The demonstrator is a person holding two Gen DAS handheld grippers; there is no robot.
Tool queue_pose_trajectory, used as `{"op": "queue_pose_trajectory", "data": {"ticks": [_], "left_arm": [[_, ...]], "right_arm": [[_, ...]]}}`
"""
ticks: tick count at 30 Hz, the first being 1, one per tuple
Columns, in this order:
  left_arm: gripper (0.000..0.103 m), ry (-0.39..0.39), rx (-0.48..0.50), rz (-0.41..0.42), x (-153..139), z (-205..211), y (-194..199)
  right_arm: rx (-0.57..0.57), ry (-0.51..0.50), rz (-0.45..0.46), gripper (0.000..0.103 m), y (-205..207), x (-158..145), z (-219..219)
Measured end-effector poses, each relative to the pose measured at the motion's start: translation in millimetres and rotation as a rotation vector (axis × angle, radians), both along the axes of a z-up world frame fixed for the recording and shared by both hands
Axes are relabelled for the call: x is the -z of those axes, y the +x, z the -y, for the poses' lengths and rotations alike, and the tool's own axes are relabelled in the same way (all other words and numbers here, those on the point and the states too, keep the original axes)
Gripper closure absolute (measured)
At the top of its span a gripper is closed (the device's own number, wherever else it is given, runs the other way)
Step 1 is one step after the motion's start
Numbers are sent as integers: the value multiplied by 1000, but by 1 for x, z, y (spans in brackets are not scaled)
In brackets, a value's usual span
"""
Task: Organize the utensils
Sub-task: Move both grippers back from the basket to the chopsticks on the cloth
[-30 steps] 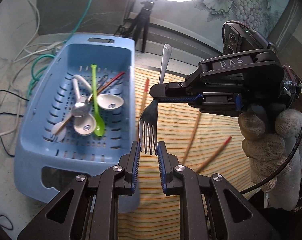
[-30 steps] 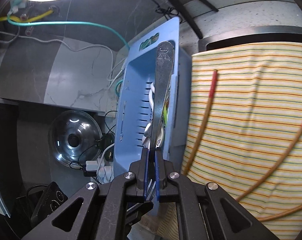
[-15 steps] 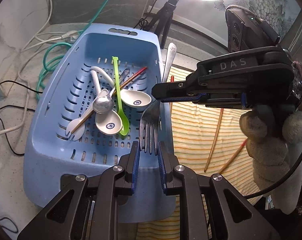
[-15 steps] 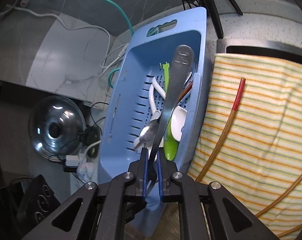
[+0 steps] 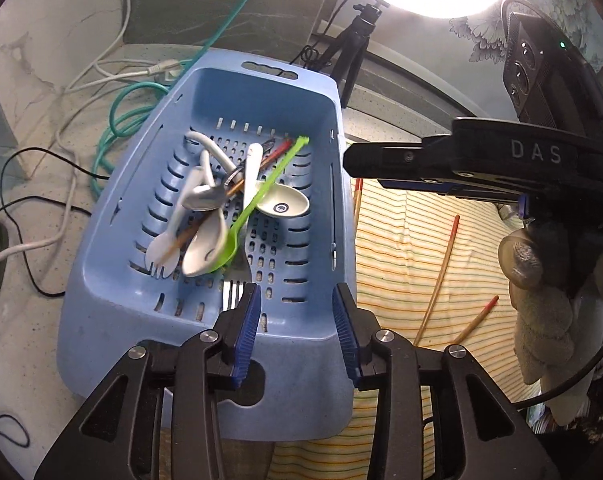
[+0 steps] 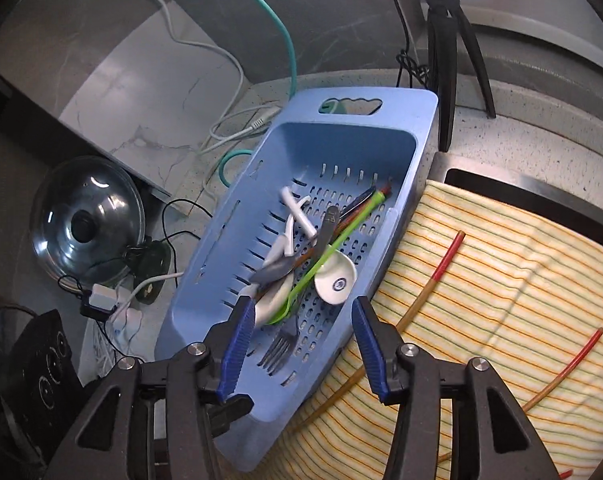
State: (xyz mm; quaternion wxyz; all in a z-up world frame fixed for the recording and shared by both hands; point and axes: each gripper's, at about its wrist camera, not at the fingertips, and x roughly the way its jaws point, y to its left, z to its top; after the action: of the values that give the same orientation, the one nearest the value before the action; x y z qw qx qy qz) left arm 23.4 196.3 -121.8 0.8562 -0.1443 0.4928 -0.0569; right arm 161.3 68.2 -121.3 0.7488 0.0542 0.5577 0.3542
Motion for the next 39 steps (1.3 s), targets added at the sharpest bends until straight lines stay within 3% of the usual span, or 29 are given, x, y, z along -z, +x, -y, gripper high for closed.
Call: {"op": "queue_pose_trajectory", "data": {"ticks": [4, 11, 17, 22, 34, 39], "left_arm": [[67, 0, -22, 3, -3, 1, -6], [68, -9, -66, 7, -8, 1, -22], [68, -25, -99, 14, -12, -1, -36], [68, -32, -123, 20, -14, -2, -45], [67, -59, -169, 28, -11, -11, -55], [68, -62, -164, 34, -12, -10, -54]], "right_arm": [[-16, -20, 27, 56, 1, -1, 12], [-43, -169, 51, 56, 14, 22, 29], [-66, -225, -14, 57, 22, 48, 20], [-71, -277, -42, 63, 27, 63, 7], [-102, -378, 11, 65, 23, 72, -19], [-144, -426, 42, 73, 18, 73, -23]]}}
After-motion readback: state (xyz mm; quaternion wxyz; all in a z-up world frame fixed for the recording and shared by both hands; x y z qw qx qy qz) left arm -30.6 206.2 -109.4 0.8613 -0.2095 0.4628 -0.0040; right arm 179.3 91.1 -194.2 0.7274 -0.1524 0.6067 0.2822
